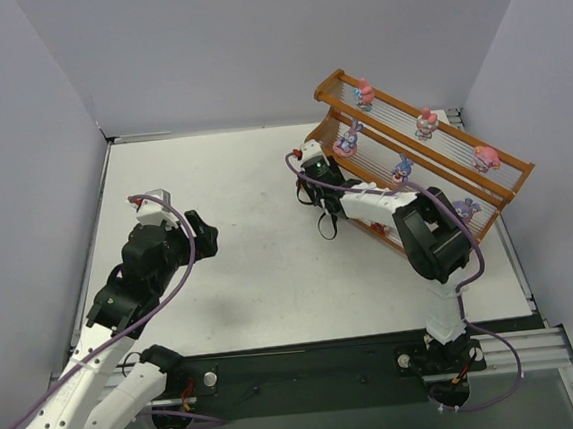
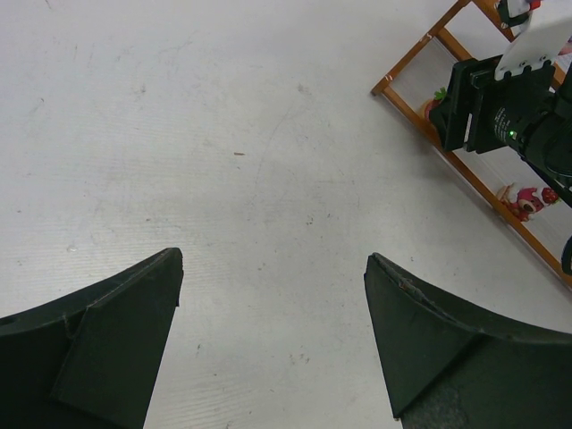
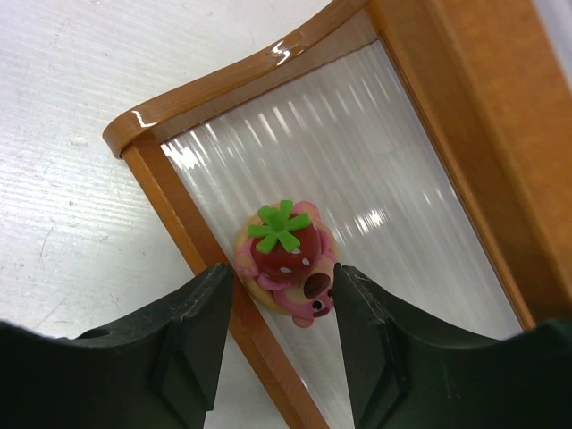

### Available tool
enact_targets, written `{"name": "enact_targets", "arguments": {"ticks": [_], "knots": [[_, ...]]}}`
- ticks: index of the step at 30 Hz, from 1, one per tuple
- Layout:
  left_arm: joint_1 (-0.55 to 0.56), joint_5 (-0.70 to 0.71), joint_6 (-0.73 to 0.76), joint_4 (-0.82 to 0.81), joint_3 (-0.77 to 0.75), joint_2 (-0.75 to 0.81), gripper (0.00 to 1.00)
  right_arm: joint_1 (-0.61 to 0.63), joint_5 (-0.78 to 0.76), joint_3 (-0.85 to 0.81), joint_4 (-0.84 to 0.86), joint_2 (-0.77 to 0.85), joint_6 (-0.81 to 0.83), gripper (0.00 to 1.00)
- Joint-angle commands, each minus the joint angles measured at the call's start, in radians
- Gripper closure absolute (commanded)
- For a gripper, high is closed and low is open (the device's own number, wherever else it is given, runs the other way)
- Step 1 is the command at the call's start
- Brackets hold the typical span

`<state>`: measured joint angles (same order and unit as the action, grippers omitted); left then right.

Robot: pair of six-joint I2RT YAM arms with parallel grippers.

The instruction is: Place and organize the plastic toys onto the shelf

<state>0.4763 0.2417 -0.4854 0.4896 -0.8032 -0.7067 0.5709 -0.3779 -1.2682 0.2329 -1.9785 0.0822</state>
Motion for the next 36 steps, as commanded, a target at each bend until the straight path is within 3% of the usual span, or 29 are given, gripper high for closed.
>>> {"name": "enact_targets", "arguments": {"ticks": [1,10,14,19,25,32,36], "knots": [[-0.005,-0.012,0.008,-0.048,-0.025,0.013,0.07,0.023,-0.044,0.029,0.046,0.113,-0.006,0.51],[-0.007,-0.016,0.004,-0.055,-0.013,0.023,0.07,0.078,-0.087,0.116,0.02,0.239,-0.045,0.52],[-0.008,-0.018,-0.004,-0.056,-0.001,0.038,0.07,0.092,-0.165,0.187,-0.128,0.355,-0.185,0.64],[-0.011,-0.035,-0.018,-0.074,0.036,0.047,0.07,0.092,-0.261,0.357,-0.312,0.486,-0.496,0.78],[-0.011,-0.059,-0.021,-0.088,0.042,0.036,0.07,0.095,-0.464,0.515,-0.377,0.57,-0.734,0.99],[-0.002,-0.081,-0.03,-0.089,0.048,0.035,0.07,0.087,-0.706,0.515,-0.423,0.478,-0.881,1.0],[0.001,-0.074,-0.027,-0.082,0.042,0.039,0.07,0.07,-0.723,0.538,-0.474,0.5,-1.001,1.0]]}}
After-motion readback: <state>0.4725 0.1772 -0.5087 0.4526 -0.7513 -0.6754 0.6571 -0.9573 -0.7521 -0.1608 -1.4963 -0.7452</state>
